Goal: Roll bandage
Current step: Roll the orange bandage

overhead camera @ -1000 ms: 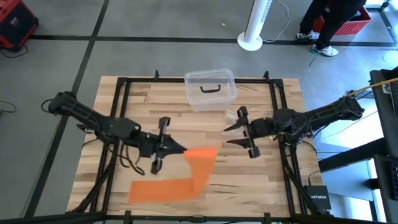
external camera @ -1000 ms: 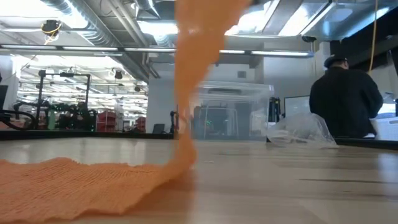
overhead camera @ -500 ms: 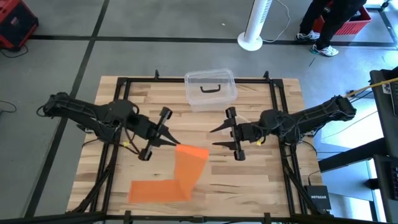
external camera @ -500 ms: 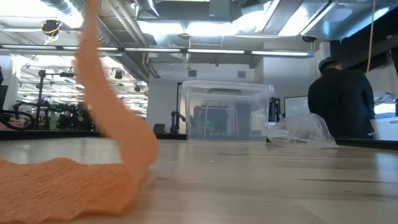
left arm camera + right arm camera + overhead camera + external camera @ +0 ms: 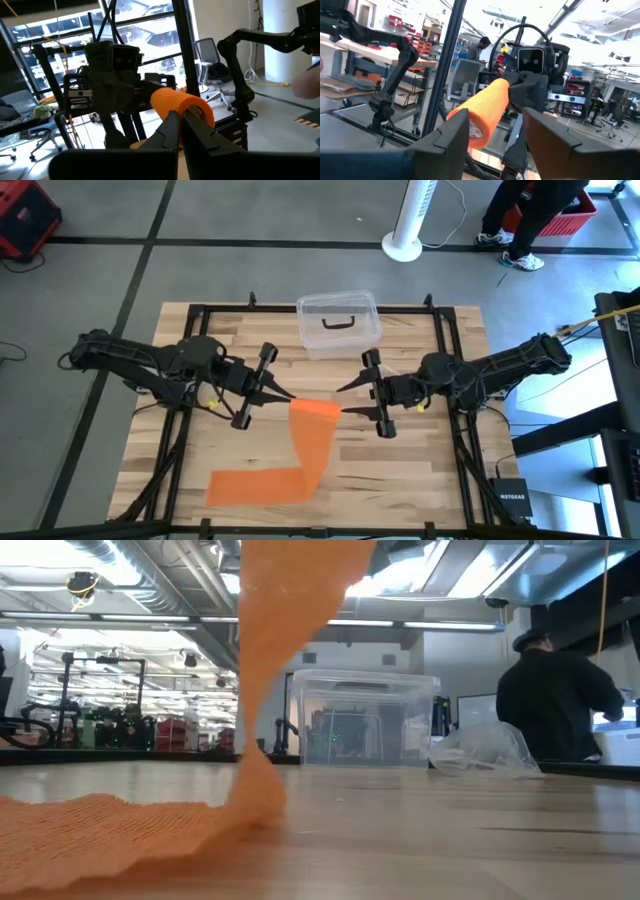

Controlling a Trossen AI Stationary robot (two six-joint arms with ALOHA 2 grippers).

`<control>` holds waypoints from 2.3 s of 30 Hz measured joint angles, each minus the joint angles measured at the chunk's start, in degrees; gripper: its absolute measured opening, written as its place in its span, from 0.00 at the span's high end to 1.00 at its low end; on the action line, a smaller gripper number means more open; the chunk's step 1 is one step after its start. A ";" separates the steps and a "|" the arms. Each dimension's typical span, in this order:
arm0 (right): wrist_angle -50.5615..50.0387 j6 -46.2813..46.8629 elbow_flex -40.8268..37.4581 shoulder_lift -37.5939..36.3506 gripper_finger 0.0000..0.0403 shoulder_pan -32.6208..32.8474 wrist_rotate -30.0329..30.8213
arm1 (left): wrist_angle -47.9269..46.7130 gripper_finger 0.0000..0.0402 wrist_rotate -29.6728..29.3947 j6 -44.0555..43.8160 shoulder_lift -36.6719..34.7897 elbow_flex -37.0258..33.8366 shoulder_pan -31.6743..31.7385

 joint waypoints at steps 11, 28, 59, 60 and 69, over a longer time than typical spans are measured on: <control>-2.24 -0.05 0.00 0.00 0.54 -0.04 2.49 | 1.09 1.00 -0.59 1.73 0.00 0.00 -0.06; -0.61 -0.92 -0.02 3.56 0.65 0.07 10.78 | -2.78 1.00 -6.37 2.25 0.66 0.09 0.04; -19.40 8.10 -6.40 -1.36 0.99 -0.06 11.70 | -28.42 0.73 -32.66 -5.52 2.53 -0.04 -3.93; -17.03 9.48 -7.69 -1.36 0.99 -0.04 10.25 | -27.63 0.75 -33.22 -4.78 3.59 0.01 -5.14; 5.13 15.92 -23.45 -1.38 0.99 -0.07 8.50 | -13.64 0.84 -37.35 -0.89 6.80 -7.79 -11.68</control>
